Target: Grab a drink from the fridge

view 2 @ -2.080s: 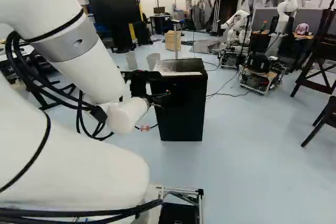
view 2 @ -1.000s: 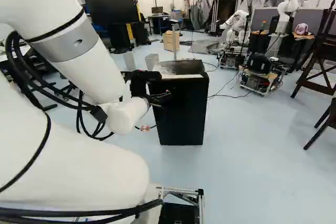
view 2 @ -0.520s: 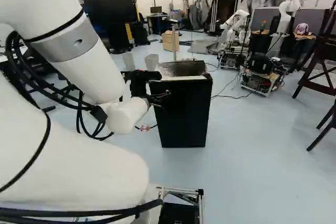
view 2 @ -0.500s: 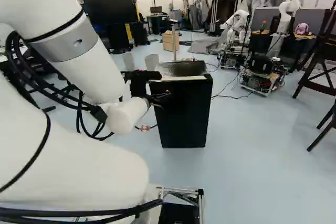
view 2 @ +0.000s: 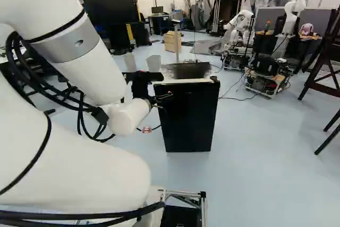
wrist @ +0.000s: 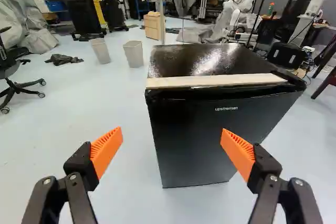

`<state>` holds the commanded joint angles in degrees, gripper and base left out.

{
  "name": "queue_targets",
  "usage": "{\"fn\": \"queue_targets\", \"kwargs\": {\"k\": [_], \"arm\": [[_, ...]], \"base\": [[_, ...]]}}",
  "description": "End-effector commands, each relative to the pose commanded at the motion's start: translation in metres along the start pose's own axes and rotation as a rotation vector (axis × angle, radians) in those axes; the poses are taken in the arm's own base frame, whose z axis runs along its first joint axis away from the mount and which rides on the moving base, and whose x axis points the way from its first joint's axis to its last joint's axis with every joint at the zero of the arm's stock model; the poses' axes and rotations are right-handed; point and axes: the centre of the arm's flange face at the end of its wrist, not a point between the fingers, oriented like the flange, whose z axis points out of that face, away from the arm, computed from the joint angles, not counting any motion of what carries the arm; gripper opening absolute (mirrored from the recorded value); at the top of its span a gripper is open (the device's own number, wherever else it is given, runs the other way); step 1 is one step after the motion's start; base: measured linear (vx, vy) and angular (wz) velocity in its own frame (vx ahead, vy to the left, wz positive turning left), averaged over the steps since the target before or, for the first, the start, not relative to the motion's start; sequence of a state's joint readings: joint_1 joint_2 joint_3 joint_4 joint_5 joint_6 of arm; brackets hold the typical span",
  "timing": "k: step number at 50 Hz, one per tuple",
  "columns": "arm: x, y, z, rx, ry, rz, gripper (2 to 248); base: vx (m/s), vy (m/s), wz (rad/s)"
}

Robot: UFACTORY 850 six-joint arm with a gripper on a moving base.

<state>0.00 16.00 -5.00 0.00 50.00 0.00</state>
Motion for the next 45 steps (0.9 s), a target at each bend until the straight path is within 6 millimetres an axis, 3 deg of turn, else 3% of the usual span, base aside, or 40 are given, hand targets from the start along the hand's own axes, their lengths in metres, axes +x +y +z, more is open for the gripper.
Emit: {"fn": "queue_targets", "kwargs": {"k": [45], "arm": [[0.0, 0.0, 0.0, 0.0, 0.0, 0.0, 247]], "base": [[0.041, 0.052, -0.01]]}}
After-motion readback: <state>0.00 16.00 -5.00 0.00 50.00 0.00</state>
